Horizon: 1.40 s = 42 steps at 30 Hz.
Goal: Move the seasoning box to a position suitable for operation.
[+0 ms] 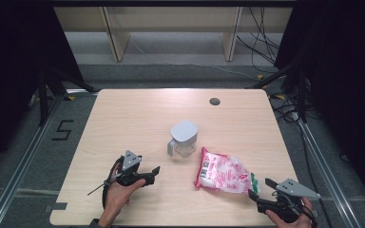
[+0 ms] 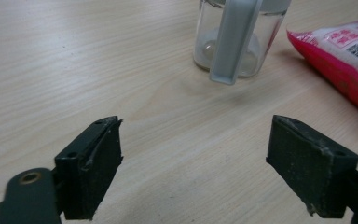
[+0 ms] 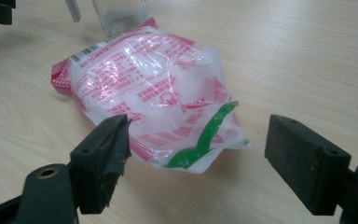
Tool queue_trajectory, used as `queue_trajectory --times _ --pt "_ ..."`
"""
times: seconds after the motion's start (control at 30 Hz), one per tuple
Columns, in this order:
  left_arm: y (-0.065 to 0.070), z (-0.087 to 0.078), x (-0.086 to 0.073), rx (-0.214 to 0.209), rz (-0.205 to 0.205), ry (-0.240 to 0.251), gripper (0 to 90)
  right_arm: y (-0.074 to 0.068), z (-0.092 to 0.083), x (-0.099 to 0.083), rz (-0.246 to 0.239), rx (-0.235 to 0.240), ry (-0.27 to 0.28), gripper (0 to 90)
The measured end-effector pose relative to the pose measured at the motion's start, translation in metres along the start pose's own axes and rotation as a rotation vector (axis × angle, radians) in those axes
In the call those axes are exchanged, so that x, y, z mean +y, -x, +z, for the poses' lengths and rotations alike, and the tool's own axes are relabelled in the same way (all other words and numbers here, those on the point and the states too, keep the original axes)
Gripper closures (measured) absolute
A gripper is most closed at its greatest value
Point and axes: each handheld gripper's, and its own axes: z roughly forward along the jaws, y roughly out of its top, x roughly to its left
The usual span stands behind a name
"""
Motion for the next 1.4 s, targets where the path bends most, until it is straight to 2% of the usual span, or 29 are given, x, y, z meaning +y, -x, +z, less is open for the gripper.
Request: queue_trajectory --times 0.1,0.2,0.23,0.27,0.3,0.33,0.4,0.47,0.5,0.53,0.57,0.6,0.63,0.67,0.73,0.77,0.9,0.97,1.0,1.03,1.1,1.13,1.17,1.2,1.23,1.27,1.33,1.4 --pt "0.0 -0.002 0.001 0.017 0.019 -0.007 16.9 0.0 0.0 0.0 -0.006 -0.001 0.006 24.4" --pt "0.0 -0.002 0.002 0.001 0.034 0.012 17.4 0.0 0.0 0.0 -0.008 -0.001 0.006 24.7" --pt "-0.001 -0.003 0.002 0.007 0.051 0.003 17.4 0.0 0.0 0.0 -0.008 -0.001 0.006 24.7" --pt "0.0 -0.002 0.003 -0.002 0.048 0.009 17.8 0.0 0.0 0.0 -0.008 -0.001 0.007 24.8" --pt "0.002 -0.002 0.003 -0.002 0.01 0.004 18.6 0.0 0.0 0.0 -0.008 -0.001 0.007 24.8" --pt "0.002 -0.001 0.003 -0.016 0.001 0.019 18.2 0.0 0.0 0.0 -0.007 0.0 0.007 24.7" --pt "0.003 0.0 0.004 -0.013 -0.007 0.03 17.9 0.0 0.0 0.0 -0.006 0.0 0.007 24.8" --pt "0.004 0.002 0.007 -0.019 0.012 0.037 17.9 0.0 0.0 0.0 0.009 0.008 0.008 24.8" --pt "0.007 0.003 0.011 -0.023 0.027 0.038 20.3 -0.003 0.0 0.0 0.044 0.008 -0.005 24.8" --pt "0.007 0.003 0.011 -0.023 0.027 0.038 21.5 0.0 0.001 0.0 0.009 -0.002 0.002 24.8" --pt "0.006 0.005 0.014 -0.02 0.062 0.044 23.0 0.0 0.001 0.0 -0.002 -0.005 0.005 24.8" --pt "0.008 0.008 0.015 -0.028 0.058 0.066 26.7 -0.001 0.001 0.0 0.01 0.007 0.007 24.8" --pt "0.006 0.01 0.018 -0.029 0.085 0.065 26.7 -0.001 0.001 0.0 0.01 0.007 0.007 24.8" --pt "0.007 0.013 0.019 -0.038 0.081 0.083 31.4 -0.002 0.001 0.0 0.016 0.011 0.003 24.8" --pt "0.012 0.022 0.023 -0.062 0.111 0.083 32.8 -0.001 0.0 0.0 0.011 0.004 0.005 24.8" --pt "0.014 0.024 0.024 -0.055 0.135 0.078 33.3 0.0 0.001 0.0 -0.006 0.001 0.006 24.7" --pt "0.014 0.036 0.027 -0.054 0.143 0.079 38.8 0.001 0.002 0.0 -0.01 -0.001 0.005 24.7" --pt "0.014 0.043 0.027 -0.102 0.136 0.121 43.5 0.0 0.003 -0.001 0.001 -0.001 -0.005 24.7" --pt "0.014 0.046 0.028 -0.108 0.135 0.125 43.7 0.0 0.003 -0.001 -0.006 -0.001 -0.01 24.7" --pt "0.014 0.049 0.029 -0.082 0.164 0.117 43.7 0.0 0.003 -0.001 -0.006 -0.001 -0.01 24.7" --pt "0.014 0.055 0.031 -0.063 0.168 0.107 46.1 -0.003 0.001 -0.001 0.044 0.012 -0.028 24.7" --pt "0.012 0.057 0.032 -0.073 0.157 0.117 49.0 -0.003 0.002 -0.001 0.04 0.012 -0.026 24.7" --pt "0.014 0.059 0.033 -0.083 0.126 0.132 49.0 -0.003 0.002 -0.001 0.04 0.012 -0.026 24.7" --pt "0.016 0.06 0.035 -0.081 0.147 0.135 52.8 0.0 0.004 -0.001 0.001 0.01 -0.007 24.8" --pt "0.021 0.061 0.038 -0.051 0.196 0.123 54.7 -0.001 0.004 -0.001 0.005 0.016 -0.009 24.7" --pt "0.021 0.061 0.038 -0.051 0.196 0.123 57.1 -0.003 0.003 -0.001 0.027 0.011 -0.015 24.7" --pt "0.022 0.065 0.04 -0.045 0.201 0.122 59.5 -0.004 0.003 -0.001 0.034 0.014 -0.019 24.7" --pt "0.021 0.068 0.041 -0.023 0.204 0.134 66.9 -0.004 0.003 -0.001 0.034 0.017 -0.017 24.7"
